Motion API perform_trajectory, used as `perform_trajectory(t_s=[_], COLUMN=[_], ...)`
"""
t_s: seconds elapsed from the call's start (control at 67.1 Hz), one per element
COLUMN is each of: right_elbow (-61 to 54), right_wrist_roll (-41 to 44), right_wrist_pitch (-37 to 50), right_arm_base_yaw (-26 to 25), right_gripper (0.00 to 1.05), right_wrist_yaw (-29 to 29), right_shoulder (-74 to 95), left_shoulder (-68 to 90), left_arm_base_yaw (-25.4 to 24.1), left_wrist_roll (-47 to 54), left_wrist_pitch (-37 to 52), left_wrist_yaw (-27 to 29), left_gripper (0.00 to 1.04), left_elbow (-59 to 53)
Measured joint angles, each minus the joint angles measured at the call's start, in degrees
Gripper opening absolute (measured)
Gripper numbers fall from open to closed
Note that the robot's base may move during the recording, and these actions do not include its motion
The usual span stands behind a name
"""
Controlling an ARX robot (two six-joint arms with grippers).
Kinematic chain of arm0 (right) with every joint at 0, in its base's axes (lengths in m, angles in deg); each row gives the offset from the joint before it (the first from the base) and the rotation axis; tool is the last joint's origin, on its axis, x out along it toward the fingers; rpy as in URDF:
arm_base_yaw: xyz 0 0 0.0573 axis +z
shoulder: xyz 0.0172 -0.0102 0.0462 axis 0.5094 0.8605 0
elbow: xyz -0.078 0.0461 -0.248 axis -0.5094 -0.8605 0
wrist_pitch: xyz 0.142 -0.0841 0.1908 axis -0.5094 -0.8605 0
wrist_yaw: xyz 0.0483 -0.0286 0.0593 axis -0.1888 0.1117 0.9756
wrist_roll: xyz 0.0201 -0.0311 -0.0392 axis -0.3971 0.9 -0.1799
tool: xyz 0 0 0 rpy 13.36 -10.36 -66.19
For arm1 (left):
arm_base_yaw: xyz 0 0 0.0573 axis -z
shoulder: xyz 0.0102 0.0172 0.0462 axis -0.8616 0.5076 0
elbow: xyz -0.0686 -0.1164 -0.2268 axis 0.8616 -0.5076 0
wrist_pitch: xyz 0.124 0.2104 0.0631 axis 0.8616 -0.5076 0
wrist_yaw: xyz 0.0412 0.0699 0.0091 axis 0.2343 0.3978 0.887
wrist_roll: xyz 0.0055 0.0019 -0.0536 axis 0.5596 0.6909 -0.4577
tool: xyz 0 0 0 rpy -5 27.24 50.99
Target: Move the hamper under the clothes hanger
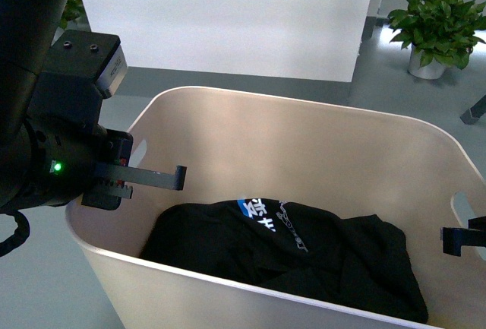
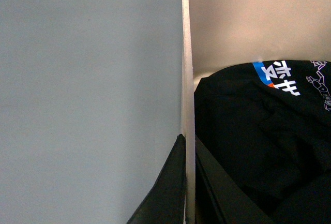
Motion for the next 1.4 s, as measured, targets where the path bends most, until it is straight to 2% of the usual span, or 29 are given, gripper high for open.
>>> perform_trajectory(t_s=[0.149, 0.194, 0.253, 0.313, 0.417, 0.611, 0.834, 1.087, 1.4], right_elbow=[0.0, -0.1, -0.9, -0.2, 4.4, 14.0, 26.6, 37.0, 43.2], right_wrist_roll=[0.0, -0.2, -2.6, -4.3, -5.0, -4.2, -3.3, -2.0, -1.1], right_wrist_pitch=[0.0, 0.3, 5.7, 8.6, 7.6, 4.7, 1.1, -1.6, -3.8], right_arm_base_yaw=[0.0, 0.0, -0.1, -0.9, -2.9, -4.7, -4.5, -2.8, -1.9], right_gripper=[0.03, 0.03, 0.03, 0.03, 0.03, 0.03, 0.03, 0.03, 0.03], right_wrist_yaw=[0.1, -0.3, -2.7, -2.6, -0.5, 1.2, 1.2, -1.4, -3.1], right_shoulder=[0.0, 0.0, 1.2, 3.1, 6.4, 14.9, 27.3, 37.0, 42.4], left_shoulder=[0.0, 0.2, 1.5, 3.6, 8.2, 18.3, 28.2, 33.1, 39.3], left_arm_base_yaw=[0.0, 0.0, -0.3, -0.9, -2.4, -5.0, -6.4, -6.4, -6.4], left_wrist_roll=[-0.1, -1.6, -3.9, -5.6, -7.1, -7.9, -7.0, -5.2, -5.3], left_wrist_pitch=[0.1, 2.7, 8.2, 9.1, 5.8, 1.1, -2.2, -4.9, -6.5], left_wrist_yaw=[0.1, 0.2, 0.0, -1.4, -3.9, -4.8, -3.3, -1.4, -0.7], left_gripper=[0.04, 0.04, 0.04, 0.04, 0.04, 0.04, 0.04, 0.04, 0.04], left_elbow=[0.0, -0.7, -1.0, 0.7, 6.1, 16.9, 28.9, 36.6, 39.6])
